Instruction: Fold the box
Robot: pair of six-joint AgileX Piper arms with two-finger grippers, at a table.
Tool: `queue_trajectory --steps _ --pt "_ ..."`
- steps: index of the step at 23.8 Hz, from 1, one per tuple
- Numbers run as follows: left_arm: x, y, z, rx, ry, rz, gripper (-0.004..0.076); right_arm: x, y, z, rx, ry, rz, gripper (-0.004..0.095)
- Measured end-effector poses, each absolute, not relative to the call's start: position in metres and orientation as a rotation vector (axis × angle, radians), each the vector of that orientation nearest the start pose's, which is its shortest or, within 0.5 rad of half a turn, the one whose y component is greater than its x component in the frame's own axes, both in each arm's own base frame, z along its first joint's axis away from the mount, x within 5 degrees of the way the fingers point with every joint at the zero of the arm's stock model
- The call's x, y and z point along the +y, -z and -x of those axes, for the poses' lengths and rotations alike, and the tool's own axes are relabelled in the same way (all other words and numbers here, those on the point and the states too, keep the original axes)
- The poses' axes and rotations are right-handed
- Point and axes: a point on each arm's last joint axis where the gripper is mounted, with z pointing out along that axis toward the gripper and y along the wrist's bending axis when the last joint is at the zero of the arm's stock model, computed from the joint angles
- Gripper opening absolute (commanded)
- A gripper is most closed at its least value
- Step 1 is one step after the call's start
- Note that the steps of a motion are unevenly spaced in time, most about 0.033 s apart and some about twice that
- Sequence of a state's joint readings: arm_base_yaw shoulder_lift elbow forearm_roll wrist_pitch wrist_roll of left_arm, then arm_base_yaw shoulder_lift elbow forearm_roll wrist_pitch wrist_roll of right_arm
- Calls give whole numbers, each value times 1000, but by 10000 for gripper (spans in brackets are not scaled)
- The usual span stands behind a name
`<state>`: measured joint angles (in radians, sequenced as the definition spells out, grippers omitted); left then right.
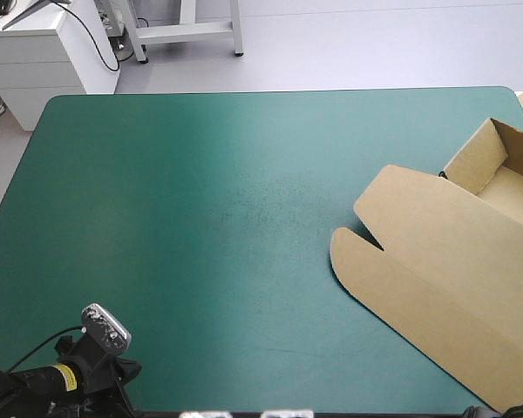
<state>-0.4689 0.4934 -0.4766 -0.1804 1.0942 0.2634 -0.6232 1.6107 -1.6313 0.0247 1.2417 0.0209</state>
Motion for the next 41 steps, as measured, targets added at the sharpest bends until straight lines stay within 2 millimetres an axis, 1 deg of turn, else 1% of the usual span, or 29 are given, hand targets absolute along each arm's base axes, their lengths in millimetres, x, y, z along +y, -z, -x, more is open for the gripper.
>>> queue_trajectory --steps 2,4,9,15,16,17,18,19,20,23,26,28,32,37,41 --pt "-42 -254 -52 2445 313 -885 -8 -184 -375 -265 2559 101 -846 389" --pt "-42 -254 -52 2445 313 -885 -8 -170 -381 -253 2537 52 -831 320" --pt "-42 -254 -52 2445 313 -885 -8 -129 -393 -227 2531 33 -702 -21" --pt "-43 -254 -52 2444 313 -884 -8 -64 -420 -197 2478 15 -375 -15" --pt "-43 -254 -52 2443 313 -884 -8 -44 -428 -185 2445 3 -270 -15" --pt "-43 -254 -52 2443 313 -884 -8 -36 -431 -178 2428 -7 -221 -15" --pt "-43 -254 -52 2443 313 -884 -8 -22 -437 -163 2394 -27 -146 -15" --pt "-43 -254 -52 2443 313 -884 -8 -16 -438 -154 2377 -35 -112 -15" --pt "-43 -254 -52 2443 313 -884 -8 -9 -438 -137 2350 -46 -70 -15" --pt "-43 -254 -52 2443 313 -884 -8 -4 -430 -111 2323 -49 -50 -16" --pt "-43 -254 -52 2443 313 -884 -8 0 -399 -81 2340 -47 -38 -16" --pt "-43 -254 -52 2443 313 -884 -8 2 -381 -65 2345 -38 -16 -16" --pt "-43 -254 -52 2443 313 -884 -8 5 -344 -42 2351 -34 -7 -15" --pt "-43 -254 -52 2443 313 -884 -8 11 -311 -32 2300 -84 32 -15" --pt "-43 -254 -52 2443 313 -884 -8 11 -296 -32 2288 -75 49 -15"
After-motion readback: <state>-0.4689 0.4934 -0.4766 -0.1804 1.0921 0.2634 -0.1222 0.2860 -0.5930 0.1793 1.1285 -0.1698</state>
